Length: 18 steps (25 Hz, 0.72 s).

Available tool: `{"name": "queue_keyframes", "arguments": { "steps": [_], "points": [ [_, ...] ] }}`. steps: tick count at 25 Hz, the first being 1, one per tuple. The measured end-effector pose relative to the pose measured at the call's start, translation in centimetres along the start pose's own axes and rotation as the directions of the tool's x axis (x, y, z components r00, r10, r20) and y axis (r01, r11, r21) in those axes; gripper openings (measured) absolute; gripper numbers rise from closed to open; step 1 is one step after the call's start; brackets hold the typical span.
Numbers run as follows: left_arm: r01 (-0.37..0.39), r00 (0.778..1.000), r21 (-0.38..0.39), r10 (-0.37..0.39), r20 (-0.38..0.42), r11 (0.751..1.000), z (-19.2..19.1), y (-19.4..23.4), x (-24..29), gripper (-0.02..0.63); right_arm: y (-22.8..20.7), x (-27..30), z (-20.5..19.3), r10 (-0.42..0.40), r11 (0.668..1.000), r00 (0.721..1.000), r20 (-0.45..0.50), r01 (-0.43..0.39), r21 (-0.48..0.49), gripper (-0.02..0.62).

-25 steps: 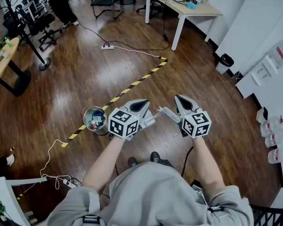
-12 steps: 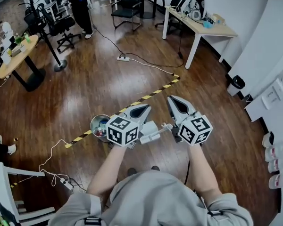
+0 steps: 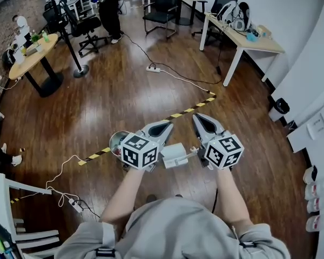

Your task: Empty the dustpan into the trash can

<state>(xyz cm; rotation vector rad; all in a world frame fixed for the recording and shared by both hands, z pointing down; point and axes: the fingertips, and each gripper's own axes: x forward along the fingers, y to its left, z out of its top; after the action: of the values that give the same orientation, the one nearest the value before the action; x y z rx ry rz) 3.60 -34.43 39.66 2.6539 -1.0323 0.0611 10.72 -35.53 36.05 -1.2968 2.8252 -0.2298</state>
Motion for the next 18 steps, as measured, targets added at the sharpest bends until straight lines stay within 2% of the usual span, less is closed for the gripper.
{"name": "queue_keyframes", "arguments": {
  "steps": [18],
  "points": [
    [-0.017,1.0,0.002,0.017,-0.004,1.0,-0.05,-0.07,0.25,0.006,-0.43,0.0,-0.45,0.017,1.0,1.0,-0.021,-0.017,0.01,0.0]
  ]
}}
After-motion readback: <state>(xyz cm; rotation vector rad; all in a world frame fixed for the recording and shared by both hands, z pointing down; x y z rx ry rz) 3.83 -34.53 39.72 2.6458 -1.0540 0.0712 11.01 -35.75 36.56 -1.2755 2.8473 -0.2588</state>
